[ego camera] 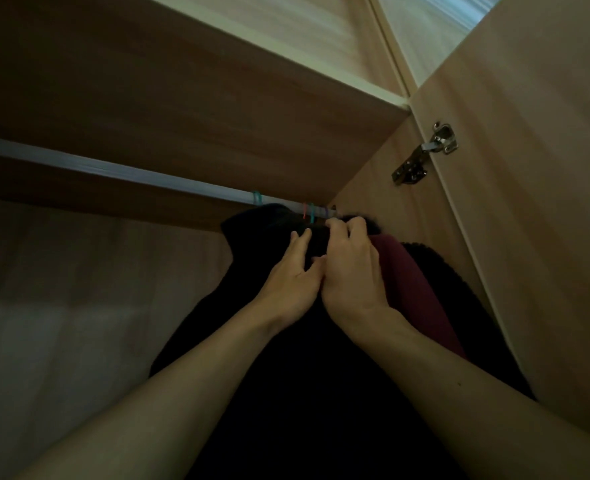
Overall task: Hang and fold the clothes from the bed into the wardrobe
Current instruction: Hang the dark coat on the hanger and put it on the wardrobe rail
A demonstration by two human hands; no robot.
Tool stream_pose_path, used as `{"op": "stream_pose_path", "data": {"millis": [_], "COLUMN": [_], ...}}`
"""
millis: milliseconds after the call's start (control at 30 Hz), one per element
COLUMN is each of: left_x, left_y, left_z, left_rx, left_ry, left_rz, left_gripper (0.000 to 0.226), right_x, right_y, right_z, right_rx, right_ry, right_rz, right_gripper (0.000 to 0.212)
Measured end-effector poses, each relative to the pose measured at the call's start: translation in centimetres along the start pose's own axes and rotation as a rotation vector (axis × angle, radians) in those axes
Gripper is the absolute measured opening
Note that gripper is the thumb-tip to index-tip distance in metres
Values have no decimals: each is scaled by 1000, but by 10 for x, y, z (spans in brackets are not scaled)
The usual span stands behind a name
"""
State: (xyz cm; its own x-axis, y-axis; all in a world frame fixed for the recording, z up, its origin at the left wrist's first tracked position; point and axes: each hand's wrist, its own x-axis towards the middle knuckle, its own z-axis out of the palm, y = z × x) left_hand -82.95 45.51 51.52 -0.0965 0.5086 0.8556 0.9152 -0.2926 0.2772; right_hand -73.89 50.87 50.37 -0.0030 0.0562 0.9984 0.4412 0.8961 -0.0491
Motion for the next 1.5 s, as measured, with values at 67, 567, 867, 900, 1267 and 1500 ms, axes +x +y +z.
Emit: {"op": "stream_pose_path", "data": {"millis": [67,567,867,900,1267,1500], "left_x": [2,-20,-73,-81,-212,-271], "left_y": [5,6,27,29,19,43], "left_z": [4,-3,-35,-43,-77,-90], "left_rx": [-23,-54,-10,-24,-62,-134], "left_ry": [-25,-16,37,44,81,116], "left_rz": [18,5,-37,-42,-161,-271], "left_gripper": [62,61,62,61,58,81], "right_x": [2,-10,-43,-48,-140,-185], "right_y": [6,-2,-28,-32,-93,-93], "right_z": [-5,-24,-68,-74,-122,-195], "right_rx": [-14,-168,-194,-191,-111,220], "right_ry": [15,-151,-293,-294,-447,-517], "right_rz": [13,-32,-144,-150,-119,172], "right_gripper": [49,61,74,75,70,69]}}
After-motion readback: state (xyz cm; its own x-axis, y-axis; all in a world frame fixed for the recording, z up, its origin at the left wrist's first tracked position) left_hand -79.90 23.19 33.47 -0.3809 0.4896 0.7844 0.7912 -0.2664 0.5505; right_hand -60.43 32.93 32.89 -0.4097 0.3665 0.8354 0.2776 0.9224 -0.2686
